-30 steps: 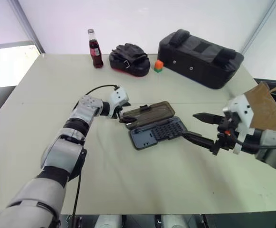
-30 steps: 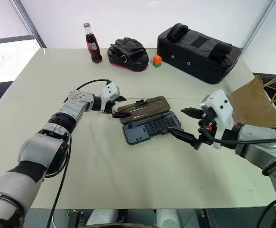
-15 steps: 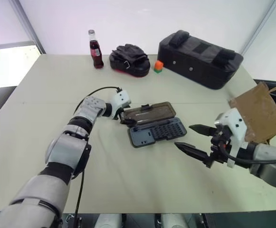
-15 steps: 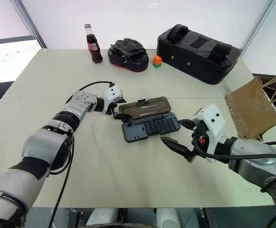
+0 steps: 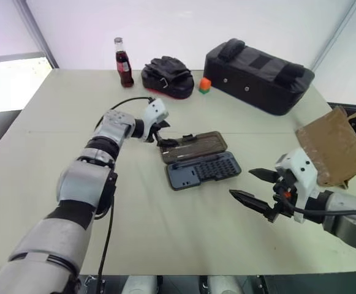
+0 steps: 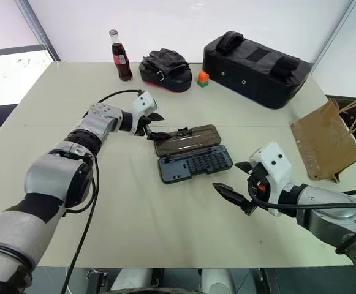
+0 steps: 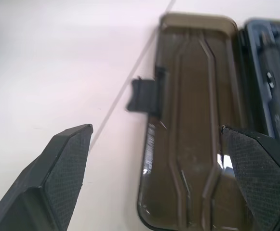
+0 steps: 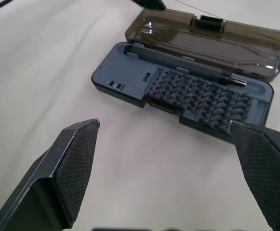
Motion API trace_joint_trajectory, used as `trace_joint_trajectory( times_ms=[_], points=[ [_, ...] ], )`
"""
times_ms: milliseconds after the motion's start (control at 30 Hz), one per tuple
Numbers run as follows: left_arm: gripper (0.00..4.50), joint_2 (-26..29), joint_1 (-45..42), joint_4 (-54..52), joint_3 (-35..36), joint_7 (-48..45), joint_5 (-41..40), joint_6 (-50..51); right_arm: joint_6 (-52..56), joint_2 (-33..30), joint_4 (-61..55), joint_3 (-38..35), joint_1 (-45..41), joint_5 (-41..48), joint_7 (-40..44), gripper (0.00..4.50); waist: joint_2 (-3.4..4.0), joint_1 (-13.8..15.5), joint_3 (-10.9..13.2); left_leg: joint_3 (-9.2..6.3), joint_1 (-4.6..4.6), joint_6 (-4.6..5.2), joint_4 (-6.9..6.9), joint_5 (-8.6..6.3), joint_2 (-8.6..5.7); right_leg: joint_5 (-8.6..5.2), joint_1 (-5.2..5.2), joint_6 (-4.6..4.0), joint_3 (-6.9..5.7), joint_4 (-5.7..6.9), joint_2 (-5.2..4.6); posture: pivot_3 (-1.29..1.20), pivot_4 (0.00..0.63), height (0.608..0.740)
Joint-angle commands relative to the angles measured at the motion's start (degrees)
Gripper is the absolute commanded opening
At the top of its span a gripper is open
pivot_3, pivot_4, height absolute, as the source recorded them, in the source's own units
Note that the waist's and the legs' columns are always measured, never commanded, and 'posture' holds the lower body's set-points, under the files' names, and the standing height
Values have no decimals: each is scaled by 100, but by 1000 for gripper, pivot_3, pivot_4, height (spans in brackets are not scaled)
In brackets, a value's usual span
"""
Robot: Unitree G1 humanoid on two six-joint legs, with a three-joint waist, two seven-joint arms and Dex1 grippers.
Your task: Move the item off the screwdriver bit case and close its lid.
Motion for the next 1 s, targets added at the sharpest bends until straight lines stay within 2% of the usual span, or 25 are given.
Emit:
trace_joint_trajectory(
  times_ms=[33,267,467,567,800,1000],
  points=[
    [4500,-1,-45,-13,-7,172,151,-80,-162,37,-128,-29,4,-39,-53,4477,0,5,0,0,0,0,0,0,0,0,0,0,0,0,0,0,150,740],
    [4500,-224,168,70,-11,804,382,66,-215,106,-195,76,-2,12,-265,4477,0,8,0,0,0,0,0,0,-1,0,0,0,0,-1,-1,0,150,740],
    [4500,-388,355,112,40,985,430,350,-233,143,-247,132,-14,58,-465,4477,-1,8,-2,0,0,0,0,0,-1,0,0,0,0,0,0,0,150,740],
    [3626,-433,412,121,132,974,393,530,-234,146,-288,104,13,94,-558,4500,-1,7,-2,1,1,0,1,0,-1,0,1,0,0,2,-1,0,150,740],
    [121,-419,489,106,116,847,530,546,-269,135,-285,53,75,127,-661,4500,0,13,-8,0,4,0,6,0,-1,0,3,0,1,6,0,0,150,740],
    [30,-356,582,102,-165,787,842,315,-310,95,-196,-14,71,82,-614,4500,-7,9,-9,-1,6,0,20,0,-1,2,13,4,1,11,-2,0,150,740]
  ],
)
